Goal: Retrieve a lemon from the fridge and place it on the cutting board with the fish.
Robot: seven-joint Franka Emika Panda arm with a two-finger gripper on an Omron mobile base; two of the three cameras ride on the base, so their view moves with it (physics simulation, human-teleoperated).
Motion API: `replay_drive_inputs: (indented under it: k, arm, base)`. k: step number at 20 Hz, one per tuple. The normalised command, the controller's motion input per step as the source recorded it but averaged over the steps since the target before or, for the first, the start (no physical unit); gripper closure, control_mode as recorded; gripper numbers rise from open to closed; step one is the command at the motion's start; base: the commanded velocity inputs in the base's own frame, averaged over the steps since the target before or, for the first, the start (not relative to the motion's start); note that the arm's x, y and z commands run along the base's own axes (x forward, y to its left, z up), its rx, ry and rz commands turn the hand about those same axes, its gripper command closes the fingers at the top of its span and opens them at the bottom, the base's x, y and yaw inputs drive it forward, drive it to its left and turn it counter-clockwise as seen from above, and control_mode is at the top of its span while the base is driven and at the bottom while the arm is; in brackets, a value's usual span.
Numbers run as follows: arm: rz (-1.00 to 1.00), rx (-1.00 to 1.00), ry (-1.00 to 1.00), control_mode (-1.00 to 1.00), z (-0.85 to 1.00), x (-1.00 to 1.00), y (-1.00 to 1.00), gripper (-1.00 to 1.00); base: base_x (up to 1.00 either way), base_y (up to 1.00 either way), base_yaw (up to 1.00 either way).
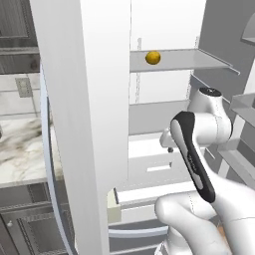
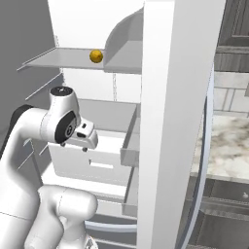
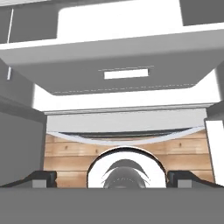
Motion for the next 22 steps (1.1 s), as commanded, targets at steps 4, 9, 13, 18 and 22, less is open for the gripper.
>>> replay_drive_inputs:
  k: [4, 9, 13, 18, 22]
  arm:
    - [-0.12, 0.0, -0.14, -1.0, 0.27, -0.06, 0.0, -1.0]
    - [-0.06, -0.04, -0.2, -1.0, 0.56, -0.2, -0.03, -1.0]
    - [0.0, -0.17, -0.26, -1.0, 0.83, -0.08, 0.06, -1.0]
    - [0.0, -0.17, -0.43, -1.0, 0.83, 0.0, 0.05, -1.0]
    - [0.0, -0.06, -0.4, -1.0, 0.77, 0.0, 0.13, -1.0]
  base:
    - [0.0, 0.0, 0.0]
    - [0.0, 0.0, 0.0]
    - [0.0, 0.0, 0.0]
    - [0.0, 0.0, 0.0]
    - [0.0, 0.0, 0.0]
